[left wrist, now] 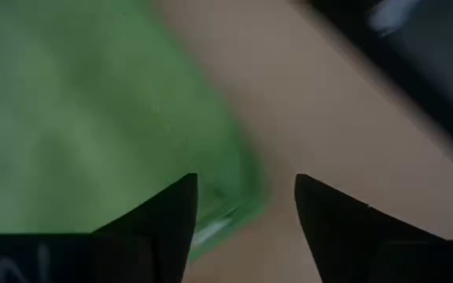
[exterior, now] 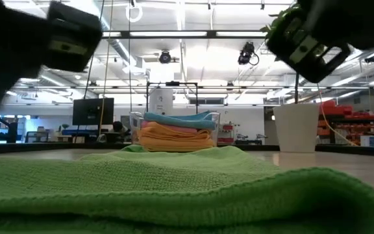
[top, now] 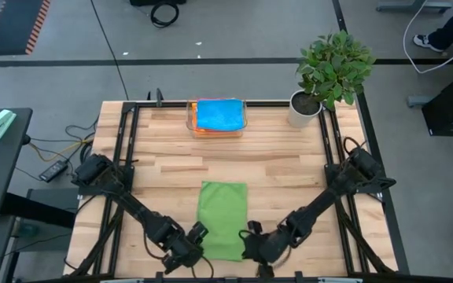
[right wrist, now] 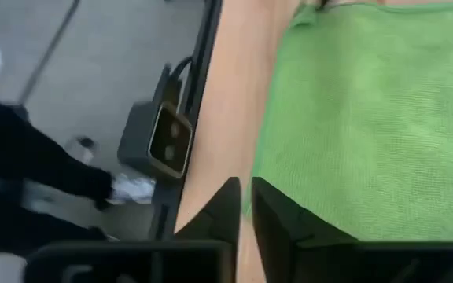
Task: Fold microfiber towels
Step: Fold the green microfiber towel
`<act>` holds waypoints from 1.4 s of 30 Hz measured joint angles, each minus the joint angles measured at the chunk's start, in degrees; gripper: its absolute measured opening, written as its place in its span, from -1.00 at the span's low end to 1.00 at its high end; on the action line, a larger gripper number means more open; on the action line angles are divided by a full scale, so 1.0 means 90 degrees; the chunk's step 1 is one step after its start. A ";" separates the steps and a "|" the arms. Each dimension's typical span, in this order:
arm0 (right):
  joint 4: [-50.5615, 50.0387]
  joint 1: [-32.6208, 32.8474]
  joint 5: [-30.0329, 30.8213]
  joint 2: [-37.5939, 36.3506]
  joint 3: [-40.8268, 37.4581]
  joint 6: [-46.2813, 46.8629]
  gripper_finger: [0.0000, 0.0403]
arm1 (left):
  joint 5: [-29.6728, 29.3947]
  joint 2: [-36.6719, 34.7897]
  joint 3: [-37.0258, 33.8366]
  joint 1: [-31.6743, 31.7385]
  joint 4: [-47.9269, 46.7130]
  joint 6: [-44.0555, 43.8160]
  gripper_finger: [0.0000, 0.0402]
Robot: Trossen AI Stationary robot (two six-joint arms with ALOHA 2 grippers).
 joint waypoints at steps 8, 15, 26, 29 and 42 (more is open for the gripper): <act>-0.0028 0.0175 0.0353 0.0219 0.0000 0.0007 -0.33 | -0.0329 0.0126 -0.0007 -0.0017 0.0105 0.0168 0.26; -0.0011 0.0177 0.0533 0.0369 0.0002 0.0240 -0.20 | -0.0257 0.0201 -0.0007 -0.0068 0.0157 0.0256 0.10; 0.0316 0.0330 0.0357 0.0431 0.0007 -0.1220 -0.19 | -0.0157 0.0513 0.0015 0.0009 0.0335 0.0208 -0.26; 0.0403 0.0284 0.0114 0.0578 0.0017 -0.1469 -0.19 | -0.0136 0.0517 0.0015 0.0017 0.0330 0.0186 -0.40; 0.0913 0.0186 0.0055 0.0928 0.0083 -0.1732 -0.19 | -0.0227 0.0533 0.0003 0.0022 0.0420 -0.0005 -0.85</act>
